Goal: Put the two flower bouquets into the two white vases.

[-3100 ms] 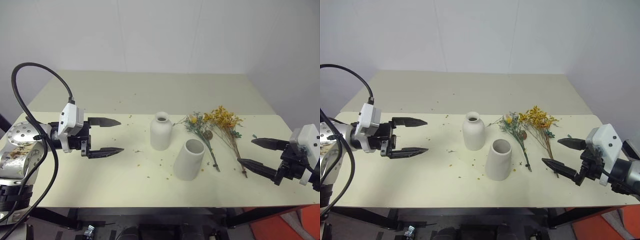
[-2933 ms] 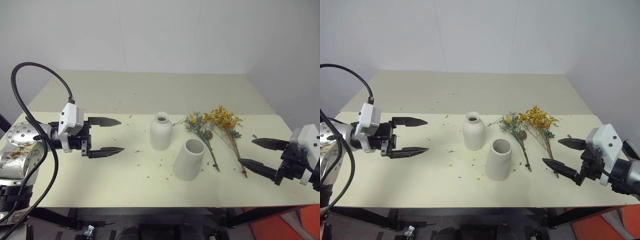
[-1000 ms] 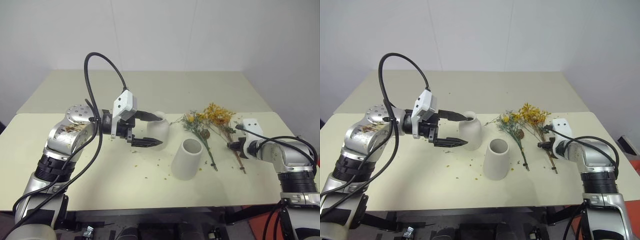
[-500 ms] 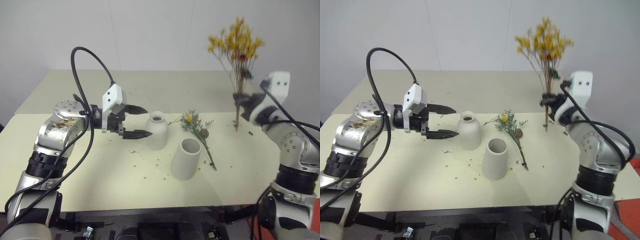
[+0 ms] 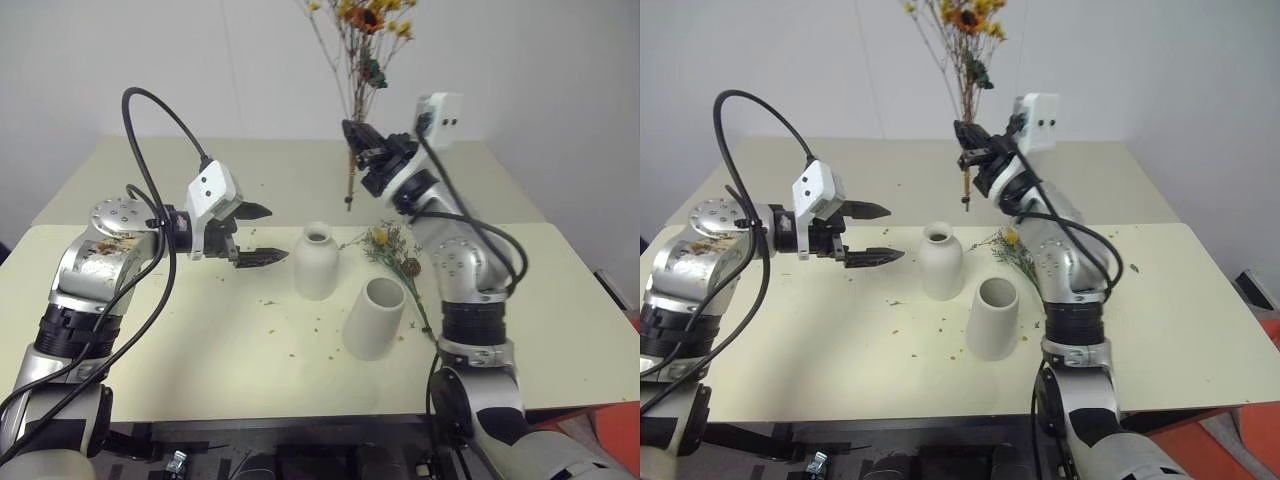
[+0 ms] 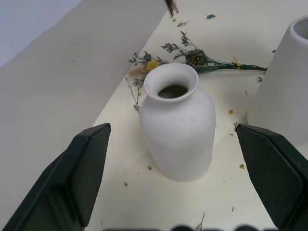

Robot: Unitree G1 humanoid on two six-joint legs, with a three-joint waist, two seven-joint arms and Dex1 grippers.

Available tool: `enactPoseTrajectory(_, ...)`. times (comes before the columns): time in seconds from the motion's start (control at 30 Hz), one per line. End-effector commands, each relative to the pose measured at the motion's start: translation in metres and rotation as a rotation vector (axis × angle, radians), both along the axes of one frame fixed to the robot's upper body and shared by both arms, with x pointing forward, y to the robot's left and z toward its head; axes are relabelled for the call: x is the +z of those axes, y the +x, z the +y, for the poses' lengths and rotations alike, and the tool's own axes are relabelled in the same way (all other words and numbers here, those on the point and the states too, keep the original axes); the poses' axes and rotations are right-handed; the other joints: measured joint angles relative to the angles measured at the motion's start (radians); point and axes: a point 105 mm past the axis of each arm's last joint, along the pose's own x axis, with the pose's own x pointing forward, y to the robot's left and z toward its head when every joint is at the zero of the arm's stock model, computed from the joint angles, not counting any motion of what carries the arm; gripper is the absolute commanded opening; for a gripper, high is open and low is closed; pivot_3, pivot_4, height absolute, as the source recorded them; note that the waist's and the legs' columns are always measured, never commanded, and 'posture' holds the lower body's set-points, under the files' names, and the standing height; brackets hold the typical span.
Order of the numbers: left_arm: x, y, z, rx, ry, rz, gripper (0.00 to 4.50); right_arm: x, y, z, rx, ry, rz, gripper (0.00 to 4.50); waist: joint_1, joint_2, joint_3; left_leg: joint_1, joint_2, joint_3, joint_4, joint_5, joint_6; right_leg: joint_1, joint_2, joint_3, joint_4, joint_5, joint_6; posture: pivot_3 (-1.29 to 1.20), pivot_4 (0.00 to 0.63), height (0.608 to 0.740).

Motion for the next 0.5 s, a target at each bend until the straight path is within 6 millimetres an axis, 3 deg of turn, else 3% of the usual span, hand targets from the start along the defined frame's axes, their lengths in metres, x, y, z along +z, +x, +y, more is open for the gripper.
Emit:
enactPoseTrajectory(0.03,0.017,-0.007,0.004,0.016,-0.015,-0.062,4.5,0.01,-0.012,0.015,0.051,0.019,-0.087,0.03,0.0,0.0,0.0,0.0,0.0,0.0,0.0,0.0,0.0,0.0,0.0,0.0,0.0,0.0,0.0,0.0,0.15,0.74)
enactPoseTrajectory(0.27,0.016,-0.012,0.007,0.037,-0.017,-0.059,4.5,-0.002,-0.02,0.031,0.109,0.065,-0.093,0.03,0.001,0.0,0.0,0.0,0.0,-0.001,0.0,0.0,0.0,0.0,0.0,-0.001,0.001,0.0,0.0,0.0,0.15,0.74)
enactPoseTrajectory(0.5,0.016,-0.013,0.007,0.036,-0.014,-0.056,4.5,-0.02,-0.017,0.031,0.088,0.057,-0.085,0.03,0.0,0.0,0.0,0.0,0.0,-0.001,0.0,0.0,0.0,0.0,0.0,-0.001,0.001,0.0,0.0,0.0,0.15,0.74)
